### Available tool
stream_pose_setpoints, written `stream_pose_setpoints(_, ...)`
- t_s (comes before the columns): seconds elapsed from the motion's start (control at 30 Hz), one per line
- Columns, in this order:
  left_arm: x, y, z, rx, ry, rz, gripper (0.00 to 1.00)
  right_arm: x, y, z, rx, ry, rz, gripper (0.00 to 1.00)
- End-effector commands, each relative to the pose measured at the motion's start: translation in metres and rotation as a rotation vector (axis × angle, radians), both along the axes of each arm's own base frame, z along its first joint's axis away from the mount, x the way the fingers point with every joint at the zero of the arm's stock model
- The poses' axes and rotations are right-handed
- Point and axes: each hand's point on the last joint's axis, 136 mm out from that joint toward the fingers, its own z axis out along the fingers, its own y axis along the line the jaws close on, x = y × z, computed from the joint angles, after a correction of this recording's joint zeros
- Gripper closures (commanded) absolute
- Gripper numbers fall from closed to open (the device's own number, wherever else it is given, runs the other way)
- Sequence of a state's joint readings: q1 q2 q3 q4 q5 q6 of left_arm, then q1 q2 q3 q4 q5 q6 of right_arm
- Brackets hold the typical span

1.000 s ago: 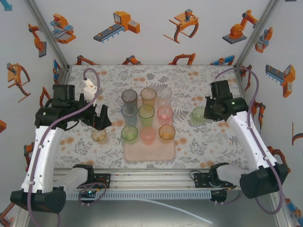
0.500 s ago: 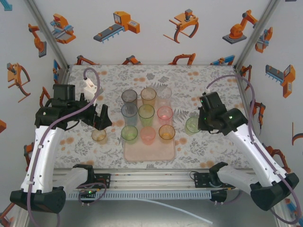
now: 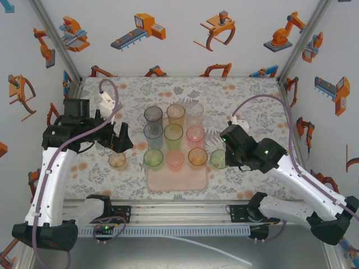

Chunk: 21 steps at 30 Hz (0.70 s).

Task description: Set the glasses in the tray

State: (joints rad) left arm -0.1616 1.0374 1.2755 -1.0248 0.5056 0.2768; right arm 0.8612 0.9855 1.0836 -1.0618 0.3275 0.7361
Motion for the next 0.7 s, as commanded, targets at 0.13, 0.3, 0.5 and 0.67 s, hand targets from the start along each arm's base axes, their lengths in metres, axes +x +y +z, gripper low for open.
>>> stream_pose_setpoints(0.13, -0.003, -0.002, 0.015, -0.023, -0.033, -0.004, 0.03, -0.009, 0.019, -0.005, -0.016, -0.03, -0.011, 1.0)
stream_pose_setpoints(0.3, -0.004, -0.002, 0.017, -0.022, -0.038, -0.004, 0.03, -0.018, 0.039, -0.017, -0.022, -0.014, 0.023, 1.0)
stream_pose_setpoints(0.5, -0.005, -0.002, 0.015, -0.021, -0.036, -0.003, 0.03, -0.024, 0.053, -0.031, 0.001, 0.001, 0.032, 0.99)
stream_pose_setpoints(0.67, -0.006, -0.002, 0.015, -0.02, -0.041, -0.006, 0.03, -0.027, 0.053, -0.042, -0.001, 0.007, 0.017, 0.99)
